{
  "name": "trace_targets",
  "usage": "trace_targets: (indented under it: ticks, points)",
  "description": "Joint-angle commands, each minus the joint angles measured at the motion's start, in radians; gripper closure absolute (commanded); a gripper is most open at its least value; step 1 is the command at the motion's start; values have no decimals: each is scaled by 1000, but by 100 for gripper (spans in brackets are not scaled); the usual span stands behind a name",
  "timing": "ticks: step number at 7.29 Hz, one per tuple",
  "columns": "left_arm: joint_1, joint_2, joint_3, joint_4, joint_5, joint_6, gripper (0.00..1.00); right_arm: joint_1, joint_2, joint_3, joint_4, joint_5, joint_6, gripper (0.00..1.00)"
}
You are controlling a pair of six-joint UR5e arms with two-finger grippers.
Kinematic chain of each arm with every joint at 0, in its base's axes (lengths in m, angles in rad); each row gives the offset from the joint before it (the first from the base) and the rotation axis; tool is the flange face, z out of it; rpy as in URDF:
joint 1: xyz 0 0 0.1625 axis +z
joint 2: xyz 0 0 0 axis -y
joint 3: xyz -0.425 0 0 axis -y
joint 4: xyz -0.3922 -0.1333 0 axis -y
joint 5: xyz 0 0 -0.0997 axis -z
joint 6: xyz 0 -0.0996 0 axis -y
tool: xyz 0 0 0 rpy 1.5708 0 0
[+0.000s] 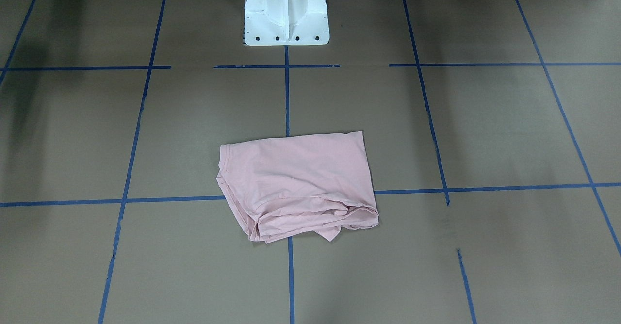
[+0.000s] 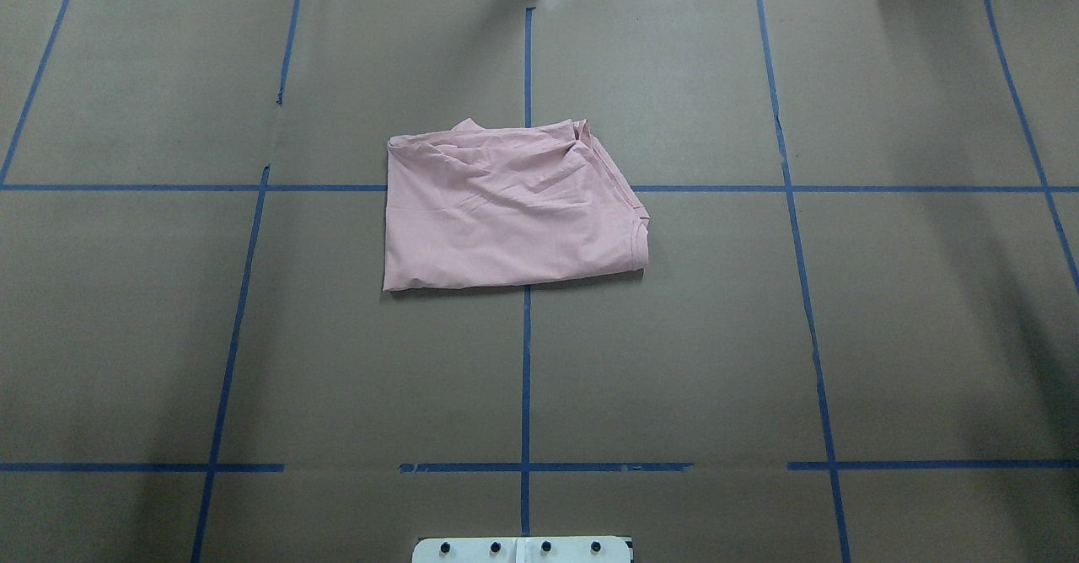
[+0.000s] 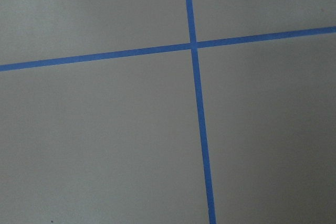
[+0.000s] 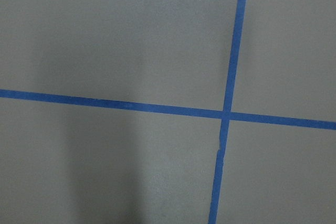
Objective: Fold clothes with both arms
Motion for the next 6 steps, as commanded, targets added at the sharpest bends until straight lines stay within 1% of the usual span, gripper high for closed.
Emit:
trace_targets:
  ticks: [1, 5, 6]
  points:
    - [2, -1, 2, -2, -10, -5, 0, 0, 0, 0, 0, -1, 1, 0]
    - [9, -4, -1, 8, 6, -8, 0, 0, 0, 0, 0, -1, 0, 0]
    - [31, -6, -3, 9, 16, -8, 0, 0, 0, 0, 0, -1, 0, 0]
